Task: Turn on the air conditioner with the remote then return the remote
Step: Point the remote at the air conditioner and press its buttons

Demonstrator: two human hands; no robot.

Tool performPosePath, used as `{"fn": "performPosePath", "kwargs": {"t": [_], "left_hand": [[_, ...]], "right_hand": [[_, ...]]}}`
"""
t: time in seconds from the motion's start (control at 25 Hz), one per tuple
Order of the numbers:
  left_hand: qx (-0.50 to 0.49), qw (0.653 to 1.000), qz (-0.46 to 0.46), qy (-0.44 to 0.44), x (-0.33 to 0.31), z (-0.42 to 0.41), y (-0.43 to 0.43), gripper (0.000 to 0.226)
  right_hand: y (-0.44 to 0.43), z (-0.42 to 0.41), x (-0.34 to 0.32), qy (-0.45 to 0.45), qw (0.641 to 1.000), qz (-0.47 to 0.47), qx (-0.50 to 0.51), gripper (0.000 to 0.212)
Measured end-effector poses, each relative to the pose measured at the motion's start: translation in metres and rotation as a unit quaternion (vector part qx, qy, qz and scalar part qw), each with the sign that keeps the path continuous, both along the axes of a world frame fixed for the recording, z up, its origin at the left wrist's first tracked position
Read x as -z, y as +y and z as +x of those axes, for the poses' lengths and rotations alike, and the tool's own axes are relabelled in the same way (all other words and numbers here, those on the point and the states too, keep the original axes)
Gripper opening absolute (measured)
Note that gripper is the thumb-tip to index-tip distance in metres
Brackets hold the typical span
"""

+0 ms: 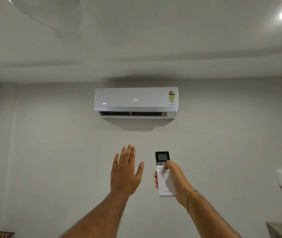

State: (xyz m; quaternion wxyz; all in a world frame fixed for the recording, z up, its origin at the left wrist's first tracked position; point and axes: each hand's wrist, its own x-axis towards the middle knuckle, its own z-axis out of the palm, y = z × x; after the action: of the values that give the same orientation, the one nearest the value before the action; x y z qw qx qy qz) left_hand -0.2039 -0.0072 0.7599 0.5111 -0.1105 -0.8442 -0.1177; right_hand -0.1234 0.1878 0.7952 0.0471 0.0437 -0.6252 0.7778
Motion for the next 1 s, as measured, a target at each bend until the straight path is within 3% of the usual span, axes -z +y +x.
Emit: {"fn": "performPosePath", "kwargs": {"t": [0.32, 1.0], "left_hand": [[-0.001, 1.0, 0.001, -0.002, 0.0085, 0.0032, -0.007, 0.074], [0.013, 1.0, -0.005, 0.005, 0.0059, 0.007, -0.0053, 0.071]], "right_hand": [[-0.003, 0.0029, 0.0032, -0.009, 1.0, -0.004, -0.003, 0.028], [-0.0054, 0.005, 0.0016, -0.008, 1.0, -0.015, -0.006, 0.031]]}}
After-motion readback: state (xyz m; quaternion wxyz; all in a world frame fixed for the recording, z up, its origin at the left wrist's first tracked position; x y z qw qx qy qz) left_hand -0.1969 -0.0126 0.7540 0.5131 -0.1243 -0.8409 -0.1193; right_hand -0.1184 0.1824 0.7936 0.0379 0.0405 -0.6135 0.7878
